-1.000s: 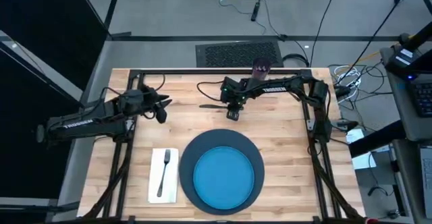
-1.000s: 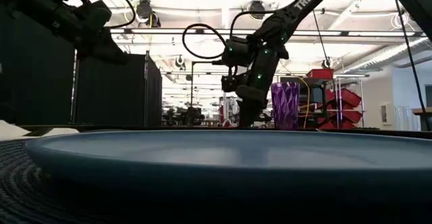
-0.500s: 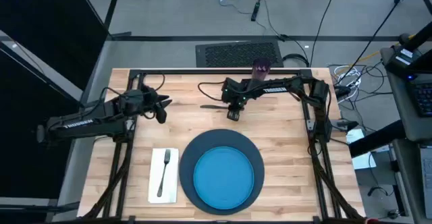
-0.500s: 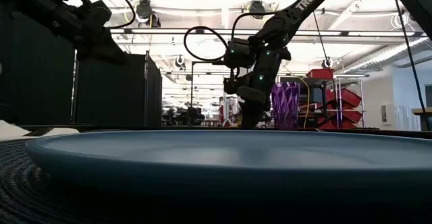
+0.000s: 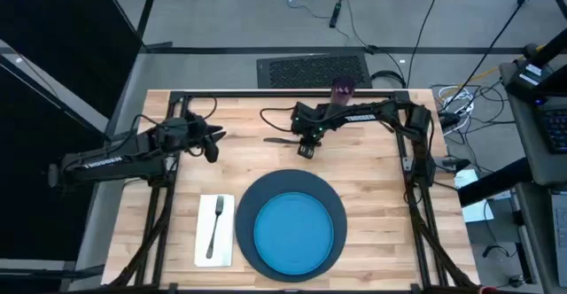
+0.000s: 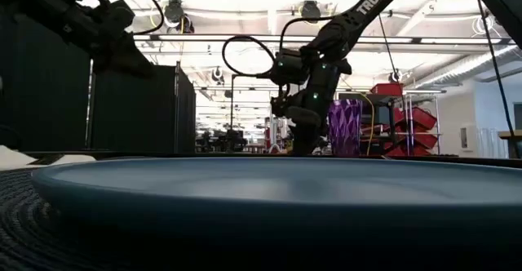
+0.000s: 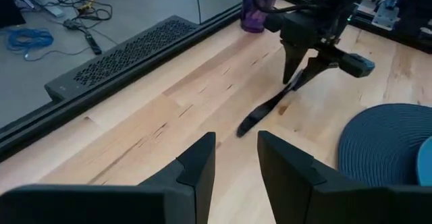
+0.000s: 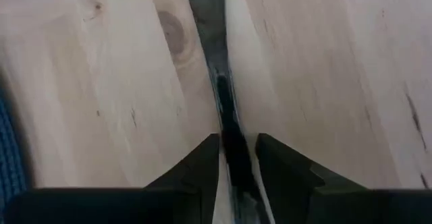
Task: Set table place
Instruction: Move the black knife to the right side of the blue table mat on the table
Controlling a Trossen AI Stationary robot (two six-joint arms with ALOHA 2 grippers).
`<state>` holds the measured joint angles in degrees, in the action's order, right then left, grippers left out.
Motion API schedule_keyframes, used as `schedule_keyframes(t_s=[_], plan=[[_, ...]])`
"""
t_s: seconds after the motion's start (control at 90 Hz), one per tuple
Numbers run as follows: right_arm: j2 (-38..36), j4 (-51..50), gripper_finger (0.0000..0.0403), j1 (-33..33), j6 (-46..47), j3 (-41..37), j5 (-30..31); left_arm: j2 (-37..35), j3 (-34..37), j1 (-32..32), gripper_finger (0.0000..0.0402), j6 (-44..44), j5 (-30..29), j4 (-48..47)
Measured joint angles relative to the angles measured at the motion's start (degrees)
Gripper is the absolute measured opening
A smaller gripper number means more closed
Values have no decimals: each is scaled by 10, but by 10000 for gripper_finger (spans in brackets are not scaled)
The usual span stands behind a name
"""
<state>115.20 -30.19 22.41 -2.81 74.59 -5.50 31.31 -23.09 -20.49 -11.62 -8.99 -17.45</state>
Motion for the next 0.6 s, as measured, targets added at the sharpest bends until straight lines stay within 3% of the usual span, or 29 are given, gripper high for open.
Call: schedule_keyframes(t_s=[0.267, 0.6], plan=[[1, -8, 78, 0, 5, 0, -1, 0, 0, 0, 97, 0, 0, 0], [0, -36, 5, 0, 49, 1, -6, 0, 0, 0, 97, 0, 0, 1]])
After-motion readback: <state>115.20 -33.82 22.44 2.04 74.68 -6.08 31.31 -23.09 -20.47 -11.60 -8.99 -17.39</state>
